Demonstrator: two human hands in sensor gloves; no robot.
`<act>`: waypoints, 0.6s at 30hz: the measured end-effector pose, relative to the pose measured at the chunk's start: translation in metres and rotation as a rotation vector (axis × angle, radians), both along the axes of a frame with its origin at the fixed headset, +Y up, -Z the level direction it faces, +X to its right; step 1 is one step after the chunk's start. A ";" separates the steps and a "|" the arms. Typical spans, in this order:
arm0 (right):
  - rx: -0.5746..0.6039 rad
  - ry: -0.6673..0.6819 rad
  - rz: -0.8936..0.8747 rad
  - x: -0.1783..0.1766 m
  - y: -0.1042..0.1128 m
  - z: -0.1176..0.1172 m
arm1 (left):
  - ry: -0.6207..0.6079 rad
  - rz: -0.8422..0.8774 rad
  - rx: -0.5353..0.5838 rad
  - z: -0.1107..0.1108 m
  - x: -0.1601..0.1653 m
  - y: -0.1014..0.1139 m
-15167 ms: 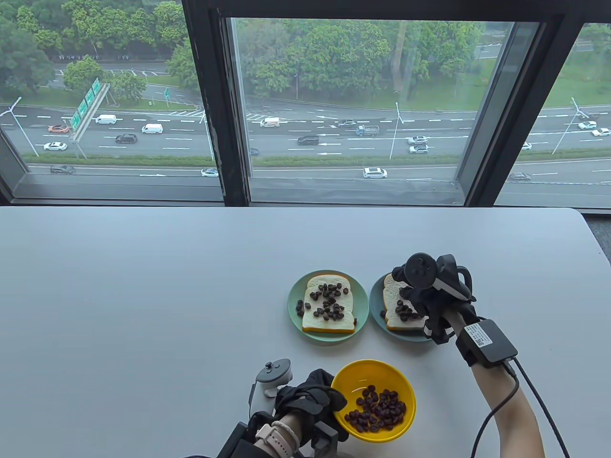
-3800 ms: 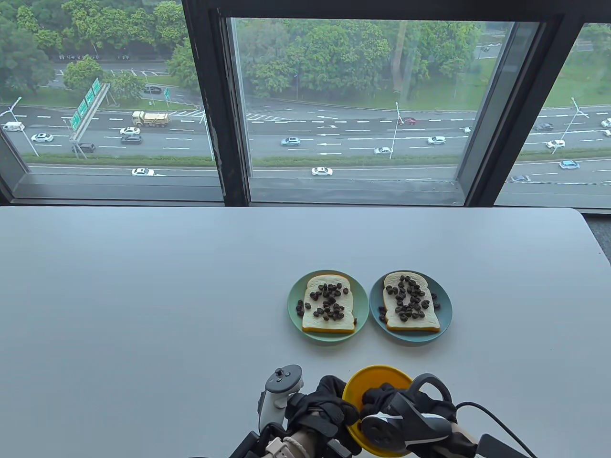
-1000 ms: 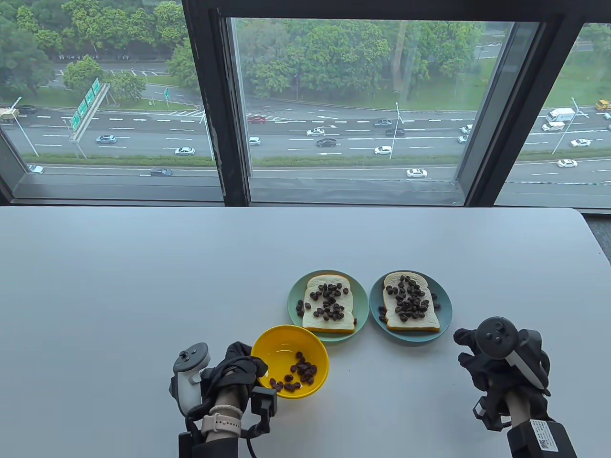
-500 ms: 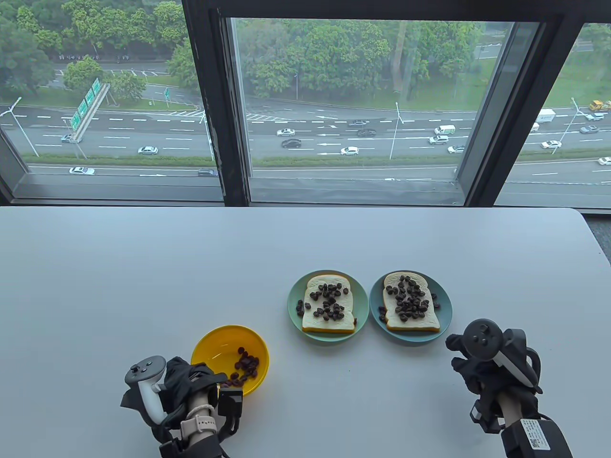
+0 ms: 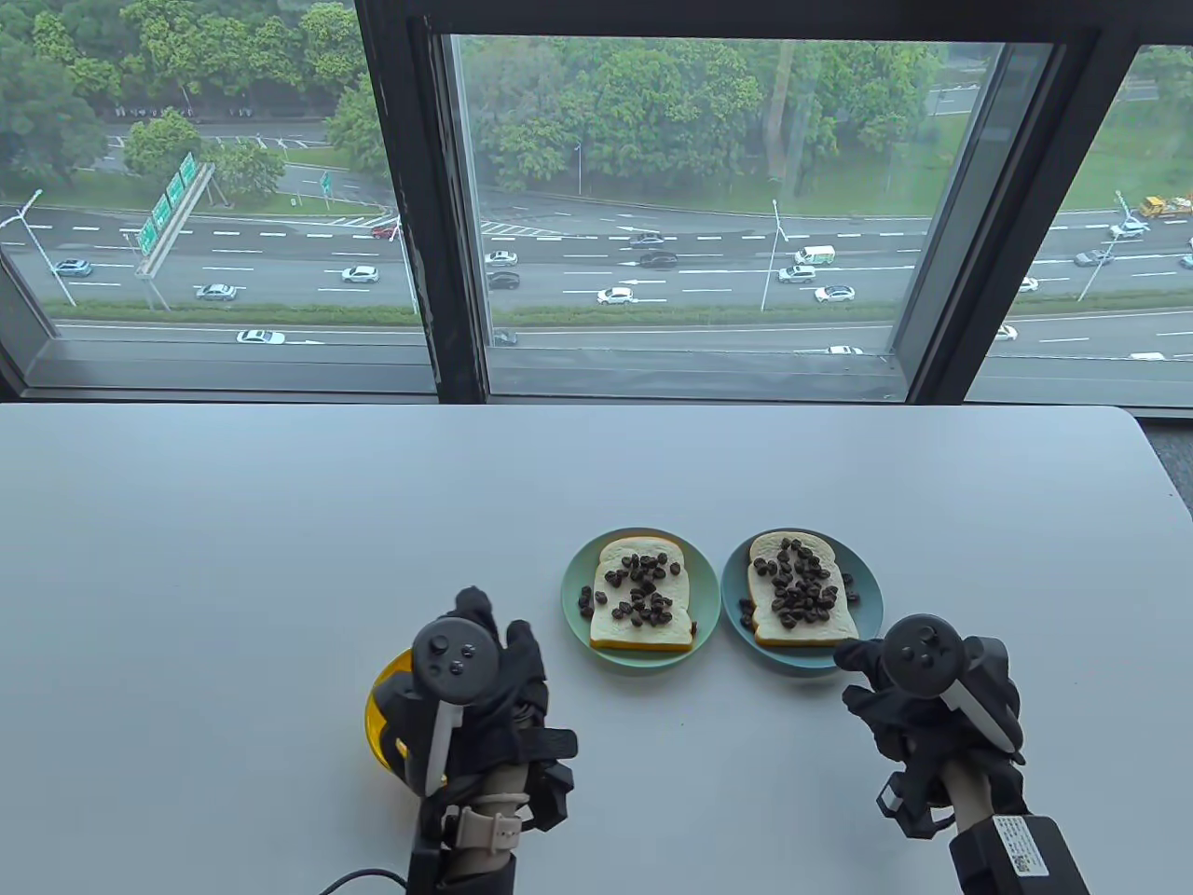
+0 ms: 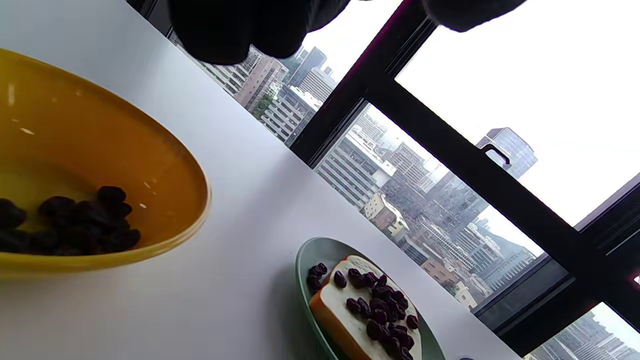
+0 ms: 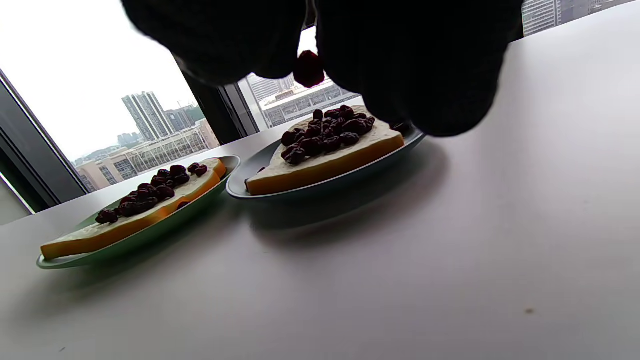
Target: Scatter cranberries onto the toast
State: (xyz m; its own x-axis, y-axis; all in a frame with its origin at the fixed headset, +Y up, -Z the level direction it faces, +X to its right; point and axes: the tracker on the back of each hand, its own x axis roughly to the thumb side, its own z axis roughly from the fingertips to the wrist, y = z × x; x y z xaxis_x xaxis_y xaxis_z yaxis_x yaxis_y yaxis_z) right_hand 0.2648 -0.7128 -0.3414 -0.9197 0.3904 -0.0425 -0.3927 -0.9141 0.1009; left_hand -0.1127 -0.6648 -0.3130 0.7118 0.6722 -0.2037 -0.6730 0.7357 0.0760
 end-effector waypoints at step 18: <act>0.007 -0.040 -0.309 0.004 -0.005 -0.001 | -0.115 0.383 -0.174 -0.021 0.080 -0.076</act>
State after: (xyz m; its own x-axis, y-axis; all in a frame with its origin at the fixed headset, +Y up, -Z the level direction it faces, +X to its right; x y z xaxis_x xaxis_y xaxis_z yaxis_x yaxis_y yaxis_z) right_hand 0.2693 -0.7175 -0.3421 -0.7549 0.6518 -0.0723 -0.6558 -0.7513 0.0738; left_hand -0.0327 -0.7411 -0.3340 0.4423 0.8549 -0.2712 -0.8967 0.4264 -0.1186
